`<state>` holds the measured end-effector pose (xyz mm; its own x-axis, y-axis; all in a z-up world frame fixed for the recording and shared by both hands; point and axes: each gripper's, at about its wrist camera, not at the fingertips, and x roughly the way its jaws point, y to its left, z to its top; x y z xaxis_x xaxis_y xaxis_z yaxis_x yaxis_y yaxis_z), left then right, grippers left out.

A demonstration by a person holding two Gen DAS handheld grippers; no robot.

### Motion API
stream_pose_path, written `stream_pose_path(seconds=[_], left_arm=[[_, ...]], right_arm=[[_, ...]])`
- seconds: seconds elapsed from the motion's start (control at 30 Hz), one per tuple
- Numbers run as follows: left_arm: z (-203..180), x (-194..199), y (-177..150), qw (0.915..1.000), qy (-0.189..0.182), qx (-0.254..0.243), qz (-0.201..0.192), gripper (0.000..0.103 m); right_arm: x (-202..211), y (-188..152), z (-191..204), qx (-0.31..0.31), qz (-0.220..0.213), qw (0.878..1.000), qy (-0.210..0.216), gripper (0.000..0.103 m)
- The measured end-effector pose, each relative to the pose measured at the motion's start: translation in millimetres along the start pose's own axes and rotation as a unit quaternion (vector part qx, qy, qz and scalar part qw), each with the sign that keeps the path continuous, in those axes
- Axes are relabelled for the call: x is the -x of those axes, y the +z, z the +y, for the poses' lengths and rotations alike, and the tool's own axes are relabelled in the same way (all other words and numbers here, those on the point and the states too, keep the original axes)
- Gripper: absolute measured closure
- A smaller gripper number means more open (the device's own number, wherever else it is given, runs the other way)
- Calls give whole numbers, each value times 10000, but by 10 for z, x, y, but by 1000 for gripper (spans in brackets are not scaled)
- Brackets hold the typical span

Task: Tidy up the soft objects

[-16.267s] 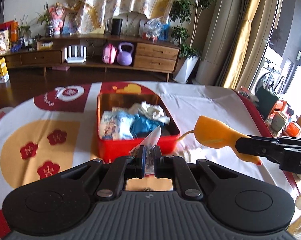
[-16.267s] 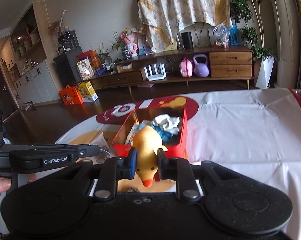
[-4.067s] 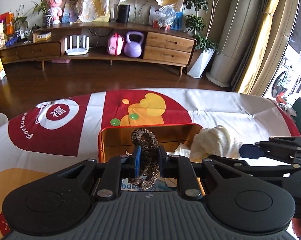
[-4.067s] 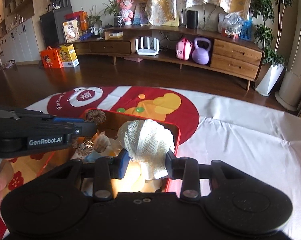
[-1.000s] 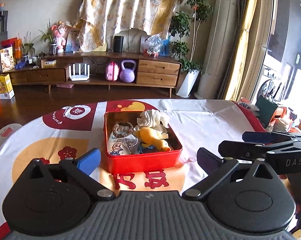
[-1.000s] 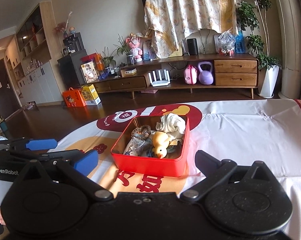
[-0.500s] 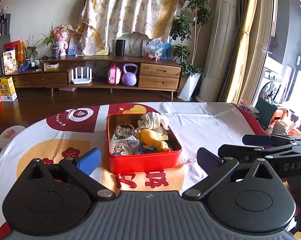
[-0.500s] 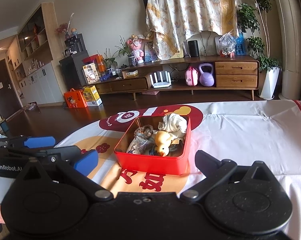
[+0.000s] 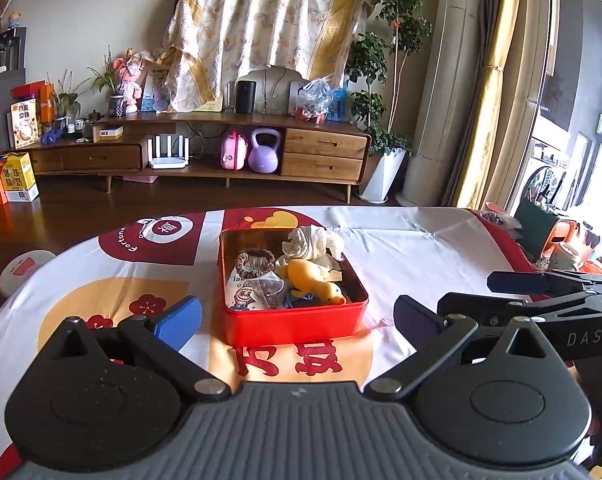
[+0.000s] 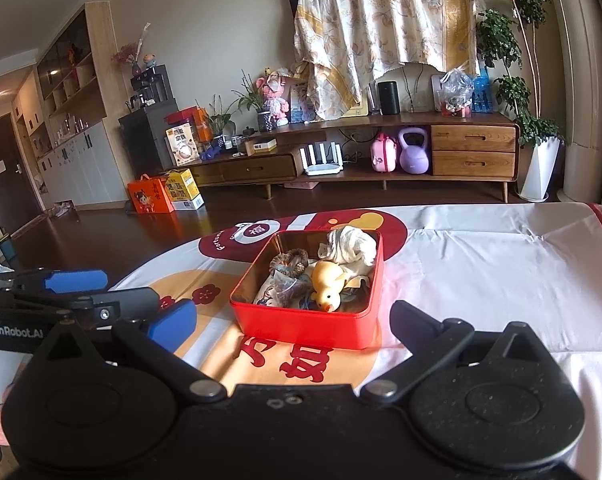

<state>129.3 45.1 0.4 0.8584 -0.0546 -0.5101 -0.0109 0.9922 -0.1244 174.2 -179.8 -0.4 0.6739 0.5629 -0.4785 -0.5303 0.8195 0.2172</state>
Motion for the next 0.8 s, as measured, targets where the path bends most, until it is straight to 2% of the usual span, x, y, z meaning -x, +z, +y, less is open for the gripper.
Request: stream_pose_path(seconds=[0.8], left_arm=[[-16,46,-10,9999,-139,34,-26,0]], right_arm=[[-20,-8,7,-26,30,10000,-67,0]])
